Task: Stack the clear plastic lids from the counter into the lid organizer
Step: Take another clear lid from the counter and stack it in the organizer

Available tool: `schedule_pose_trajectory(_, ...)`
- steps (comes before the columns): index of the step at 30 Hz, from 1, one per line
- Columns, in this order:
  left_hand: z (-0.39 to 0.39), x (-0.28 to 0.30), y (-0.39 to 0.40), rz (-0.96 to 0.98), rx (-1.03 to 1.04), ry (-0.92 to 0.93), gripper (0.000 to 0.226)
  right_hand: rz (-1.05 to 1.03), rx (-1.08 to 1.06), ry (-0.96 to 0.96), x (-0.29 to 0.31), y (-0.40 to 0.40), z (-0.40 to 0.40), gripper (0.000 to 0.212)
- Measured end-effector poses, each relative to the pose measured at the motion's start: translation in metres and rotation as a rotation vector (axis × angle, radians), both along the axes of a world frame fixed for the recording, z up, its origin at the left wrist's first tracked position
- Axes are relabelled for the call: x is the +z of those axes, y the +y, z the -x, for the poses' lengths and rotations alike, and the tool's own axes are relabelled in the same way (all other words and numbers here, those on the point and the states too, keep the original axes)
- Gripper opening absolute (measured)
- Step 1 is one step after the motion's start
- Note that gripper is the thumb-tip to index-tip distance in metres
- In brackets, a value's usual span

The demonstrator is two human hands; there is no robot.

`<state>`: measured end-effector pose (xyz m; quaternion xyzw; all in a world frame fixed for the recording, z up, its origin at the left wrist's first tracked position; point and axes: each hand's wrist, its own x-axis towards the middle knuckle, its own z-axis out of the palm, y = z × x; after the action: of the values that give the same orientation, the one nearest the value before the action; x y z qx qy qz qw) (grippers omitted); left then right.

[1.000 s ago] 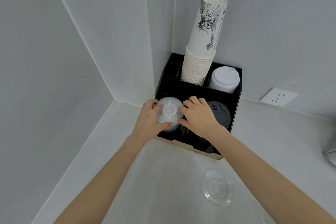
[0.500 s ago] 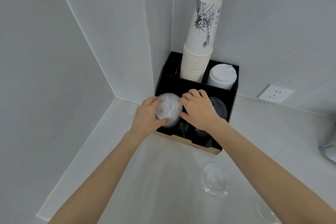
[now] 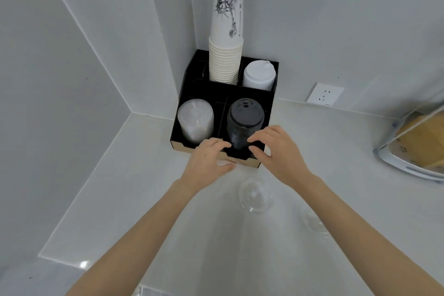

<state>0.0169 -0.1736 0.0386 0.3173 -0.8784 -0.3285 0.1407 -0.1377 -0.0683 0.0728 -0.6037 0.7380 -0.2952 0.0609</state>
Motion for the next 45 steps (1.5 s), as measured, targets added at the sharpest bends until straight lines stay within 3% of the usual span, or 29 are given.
schedule_pose_trajectory(4,0.006,-0.029,0.033,-0.099,-0.045,-0.055,0.043,-0.189,-0.075,-0.093,-0.036,0.042,0.005,0.015)
schedule_pose_trajectory(8,0.012,-0.051,0.056,-0.139,-0.062,-0.139,0.048,-0.404,-0.094,-0.086,-0.07,0.066,0.004,0.034)
schedule_pose_trajectory(14,0.014,-0.072,0.08,-0.138,-0.024,-0.235,0.062,-0.534,-0.086,-0.048,-0.095,0.08,0.0,0.06)
schedule_pose_trajectory(27,0.014,-0.083,0.085,-0.057,0.039,-0.148,0.062,-0.378,-0.066,-0.023,-0.109,0.083,0.0,0.057)
schedule_pose_trajectory(37,-0.011,-0.048,0.053,-0.002,0.066,0.067,0.058,-0.14,-0.045,0.027,-0.077,0.054,-0.005,0.057)
schedule_pose_trajectory(45,-0.035,-0.005,0.002,0.159,0.168,0.206,0.058,-0.02,0.05,0.136,-0.029,-0.011,-0.016,0.055)
